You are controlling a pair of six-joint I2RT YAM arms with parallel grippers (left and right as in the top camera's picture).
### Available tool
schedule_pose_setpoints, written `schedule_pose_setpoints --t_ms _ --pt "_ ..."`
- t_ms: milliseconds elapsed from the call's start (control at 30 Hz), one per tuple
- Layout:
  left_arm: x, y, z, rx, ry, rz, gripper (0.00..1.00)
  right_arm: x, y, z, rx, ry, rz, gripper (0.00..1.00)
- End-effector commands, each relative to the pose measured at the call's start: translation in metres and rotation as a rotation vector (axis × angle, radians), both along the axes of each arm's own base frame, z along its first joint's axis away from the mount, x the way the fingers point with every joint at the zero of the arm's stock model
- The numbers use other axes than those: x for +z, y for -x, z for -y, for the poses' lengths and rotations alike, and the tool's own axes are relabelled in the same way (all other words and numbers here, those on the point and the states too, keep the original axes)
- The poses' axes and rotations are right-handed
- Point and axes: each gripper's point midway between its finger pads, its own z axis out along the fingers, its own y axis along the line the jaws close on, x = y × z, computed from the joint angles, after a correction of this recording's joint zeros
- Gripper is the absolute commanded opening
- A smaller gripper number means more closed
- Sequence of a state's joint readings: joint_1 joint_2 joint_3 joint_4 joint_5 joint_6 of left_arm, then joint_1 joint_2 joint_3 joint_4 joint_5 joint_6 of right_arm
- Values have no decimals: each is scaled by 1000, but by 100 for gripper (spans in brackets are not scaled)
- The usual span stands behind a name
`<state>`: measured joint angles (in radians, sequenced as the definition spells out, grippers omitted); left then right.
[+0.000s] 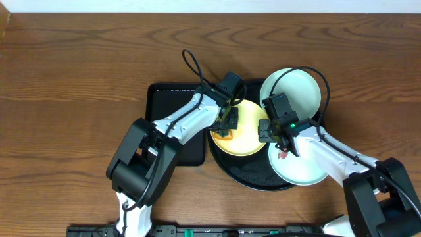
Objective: Clean dirty plates on tray and stack at the side
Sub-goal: 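Scrub the yellow plate with the sponge while right gripper holds plate, then move the sponge back over the black tray with the left gripper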
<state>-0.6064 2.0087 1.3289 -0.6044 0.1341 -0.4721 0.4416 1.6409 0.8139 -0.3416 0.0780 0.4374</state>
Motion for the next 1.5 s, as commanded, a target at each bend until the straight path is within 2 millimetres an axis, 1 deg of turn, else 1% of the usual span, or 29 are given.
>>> schedule_pose_setpoints --t_ms 0,200,300,433,600,667,733,767,867,967,1067,1100,1133,1167,1200,1233,1267,1333,1367,1400,1467 --pt "-35 22 -9 24 -44 -99 9 -2 1 1 5 -12 -14 1" --pt "-35 22 -8 112 -36 -113 9 -3 0 6 -16 -41 -33 1" --pt "-35 22 -4 113 -22 -112 9 -3 0 7 -20 -46 -35 1" --pt "-32 23 12 91 45 -116 9 -3 0 7 -10 -43 -34 1" --pt "-25 23 43 45 170 -112 9 -3 0 7 -9 -42 -33 1" --pt "-17 22 54 17 227 -114 8 -3 0 7 -9 -42 -33 1" --pt "-1 16 61 -14 283 -93 8 -3 0 7 -8 -42 -33 1" --pt "9 11 61 -16 299 -68 8 -3 0 7 -5 -41 -33 1" --pt "52 -7 59 -2 363 19 8 -3 0 7 -2 -39 -32 1" --pt "104 -22 47 19 427 125 8 -3 0 7 -2 -39 -32 1" --pt "150 -28 28 27 466 221 8 -3 0 7 -2 -40 -32 1" --pt "164 -29 18 23 469 254 9 -3 0 7 -2 -40 -32 1" --pt "172 -29 11 19 466 273 9 -3 0 7 -2 -40 -32 1" --pt "179 -30 -2 30 441 296 9 -3 0 7 -2 -40 -32 1" --pt "180 -30 -17 56 399 309 9 -3 0 7 -2 -40 -32 1" --pt "178 -31 -37 99 331 316 9 -3 0 7 -2 -40 -32 1" --pt "175 -30 -52 132 272 315 9 -3 0 7 -2 -40 -32 1" --pt "161 -26 -90 201 114 295 9 -3 -1 7 -1 -41 -29 1" --pt "153 -23 -106 229 46 277 9 -3 -1 7 -2 -41 -28 1" --pt "146 -19 -119 251 -12 258 9 -3 -1 7 -2 -42 -27 1" --pt "130 -12 -139 277 -104 220 9 -2 -2 7 -2 -43 -25 1"
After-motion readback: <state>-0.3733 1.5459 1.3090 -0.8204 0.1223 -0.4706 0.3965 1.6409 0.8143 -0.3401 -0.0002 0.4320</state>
